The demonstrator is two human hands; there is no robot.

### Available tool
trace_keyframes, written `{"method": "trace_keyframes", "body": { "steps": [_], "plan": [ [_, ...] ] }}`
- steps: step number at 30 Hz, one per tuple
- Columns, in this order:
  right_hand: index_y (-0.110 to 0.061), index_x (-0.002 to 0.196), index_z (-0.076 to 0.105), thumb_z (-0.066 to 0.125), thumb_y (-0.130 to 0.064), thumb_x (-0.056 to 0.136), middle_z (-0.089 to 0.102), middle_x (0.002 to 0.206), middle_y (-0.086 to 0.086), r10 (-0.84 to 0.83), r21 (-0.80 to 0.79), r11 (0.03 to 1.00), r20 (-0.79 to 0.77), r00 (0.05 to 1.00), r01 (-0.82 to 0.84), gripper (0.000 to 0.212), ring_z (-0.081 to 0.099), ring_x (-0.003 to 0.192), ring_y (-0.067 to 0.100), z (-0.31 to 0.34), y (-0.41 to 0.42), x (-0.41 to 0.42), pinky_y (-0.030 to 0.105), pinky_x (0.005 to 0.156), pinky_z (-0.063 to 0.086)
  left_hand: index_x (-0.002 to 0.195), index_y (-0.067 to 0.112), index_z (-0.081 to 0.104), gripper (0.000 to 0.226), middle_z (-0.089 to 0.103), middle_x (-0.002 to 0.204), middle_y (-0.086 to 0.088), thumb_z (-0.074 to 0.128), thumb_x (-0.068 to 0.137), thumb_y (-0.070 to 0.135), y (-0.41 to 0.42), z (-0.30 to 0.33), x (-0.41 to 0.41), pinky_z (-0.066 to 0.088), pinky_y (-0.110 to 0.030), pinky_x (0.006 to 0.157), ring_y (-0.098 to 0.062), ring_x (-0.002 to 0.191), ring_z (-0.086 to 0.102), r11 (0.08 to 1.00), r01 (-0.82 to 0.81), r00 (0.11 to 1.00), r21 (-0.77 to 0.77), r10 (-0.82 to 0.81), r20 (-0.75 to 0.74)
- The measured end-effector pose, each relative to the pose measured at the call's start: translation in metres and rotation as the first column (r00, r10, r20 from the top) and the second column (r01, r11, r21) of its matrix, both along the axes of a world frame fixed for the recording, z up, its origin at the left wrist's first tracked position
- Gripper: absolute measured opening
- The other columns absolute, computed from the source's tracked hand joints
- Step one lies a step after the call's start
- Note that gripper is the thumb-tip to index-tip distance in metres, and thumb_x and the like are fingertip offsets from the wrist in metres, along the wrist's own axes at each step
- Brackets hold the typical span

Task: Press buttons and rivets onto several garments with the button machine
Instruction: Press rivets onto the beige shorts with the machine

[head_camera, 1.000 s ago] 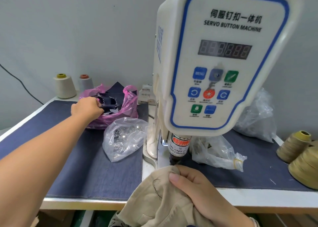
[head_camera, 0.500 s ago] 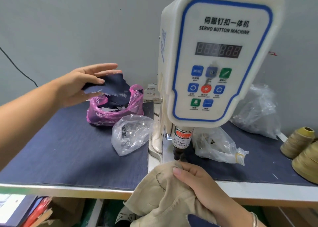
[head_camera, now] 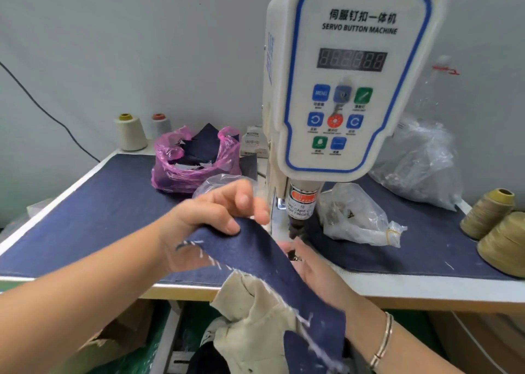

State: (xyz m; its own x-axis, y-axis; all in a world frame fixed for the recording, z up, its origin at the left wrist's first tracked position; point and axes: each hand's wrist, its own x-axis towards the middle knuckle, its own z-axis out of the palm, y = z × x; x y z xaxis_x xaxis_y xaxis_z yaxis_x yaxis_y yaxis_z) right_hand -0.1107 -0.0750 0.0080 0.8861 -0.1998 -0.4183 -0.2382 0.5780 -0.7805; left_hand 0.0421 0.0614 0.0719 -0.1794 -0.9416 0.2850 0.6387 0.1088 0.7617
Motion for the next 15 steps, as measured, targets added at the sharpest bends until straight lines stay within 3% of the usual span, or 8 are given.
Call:
{"method": "trace_keyframes", "body": {
  "steps": [1,3,5,6,8,10,13,15],
  "plan": [
    [0.004,0.112,0.065,0.021,-0.027,0.103,0.062,0.128,0.002,-0.059,0.047,0.997,0.011,0.998,0.058,0.055,0.056,0.111,0.001,0.002,-0.006,-0.003,0.009,0.087,0.045,0.082,0.009,0.066,0.037,0.068,0.094,-0.013,0.043,0.067,-0.016,0.0,-0.007,0.002,0.05,-0.043,0.091,-0.026,0.087,0.066,0.991,-0.104,0.994,0.08,0.1,0.053],
    [0.002,0.132,0.051,0.035,-0.029,0.102,0.052,0.137,0.017,-0.074,0.01,0.997,0.056,0.996,0.074,0.046,0.053,0.124,0.022,0.002,-0.012,-0.002,0.018,0.081,0.051,0.061,0.017,0.064,0.036,0.069,0.078,-0.006,0.043,0.056,-0.013,0.004,-0.023,0.013,0.056,-0.029,0.067,-0.019,0.072,0.067,0.897,-0.388,0.913,0.213,0.342,0.222],
    [-0.01,0.12,0.067,0.059,-0.043,0.087,0.066,0.12,0.011,-0.001,0.155,0.988,0.127,0.992,-0.019,0.047,0.064,0.11,0.023,0.001,-0.014,-0.013,0.026,0.076,0.055,0.058,0.017,0.065,0.036,0.069,0.076,-0.006,0.041,0.055,-0.01,0.012,-0.039,0.029,0.056,-0.029,0.063,-0.019,0.072,0.068,0.822,-0.516,0.846,0.242,0.444,0.296],
    [-0.013,0.109,0.073,0.067,-0.044,0.076,0.07,0.111,0.01,0.039,0.129,0.99,0.142,0.989,-0.058,0.045,0.068,0.1,0.023,0.005,-0.014,-0.018,0.028,0.075,0.056,0.062,0.017,0.067,0.037,0.07,0.08,-0.008,0.042,0.056,-0.01,0.015,-0.046,0.036,0.057,-0.03,0.065,-0.02,0.076,0.069,0.815,-0.524,0.838,0.249,0.44,0.323],
    [-0.011,0.092,0.078,0.076,-0.029,0.07,0.073,0.093,0.011,0.182,-0.01,0.983,0.175,0.967,-0.184,0.028,0.07,0.082,0.022,0.002,-0.023,-0.026,0.028,0.071,0.054,0.079,0.016,0.07,0.041,0.072,0.096,-0.01,0.045,0.061,-0.01,0.021,-0.054,0.046,0.057,-0.031,0.075,-0.022,0.093,0.069,0.839,-0.485,0.826,0.247,0.347,0.443],
    [-0.009,0.09,0.076,0.068,-0.016,0.075,0.072,0.084,0.009,0.247,-0.162,0.961,0.145,0.958,-0.223,0.019,0.068,0.075,0.017,0.01,-0.029,-0.024,0.026,0.069,0.052,0.105,0.017,0.065,0.045,0.069,0.113,-0.005,0.05,0.069,-0.006,0.027,-0.053,0.049,0.051,-0.024,0.085,-0.016,0.107,0.064,0.877,-0.404,0.745,0.26,0.15,0.65],
    [-0.011,0.094,0.076,0.055,-0.01,0.083,0.073,0.087,0.007,0.27,-0.249,0.941,0.136,0.953,-0.23,0.024,0.069,0.078,0.014,0.014,-0.038,-0.021,0.024,0.07,0.052,0.131,0.029,0.05,0.055,0.059,0.129,0.014,0.055,0.087,-0.004,0.025,-0.052,0.044,0.046,-0.019,0.092,-0.003,0.116,0.058,0.88,-0.275,0.521,0.386,-0.201,0.829],
    [-0.007,0.099,0.073,0.056,-0.012,0.082,0.071,0.091,0.01,0.309,-0.316,0.913,0.126,0.943,-0.257,0.024,0.067,0.079,0.016,0.018,-0.041,-0.021,0.025,0.072,0.053,0.13,0.041,0.046,0.054,0.055,0.129,0.028,0.058,0.093,0.005,0.019,-0.049,0.033,0.042,-0.013,0.096,0.008,0.118,0.052,0.887,-0.253,0.353,0.385,-0.286,0.891]
  ]
}}
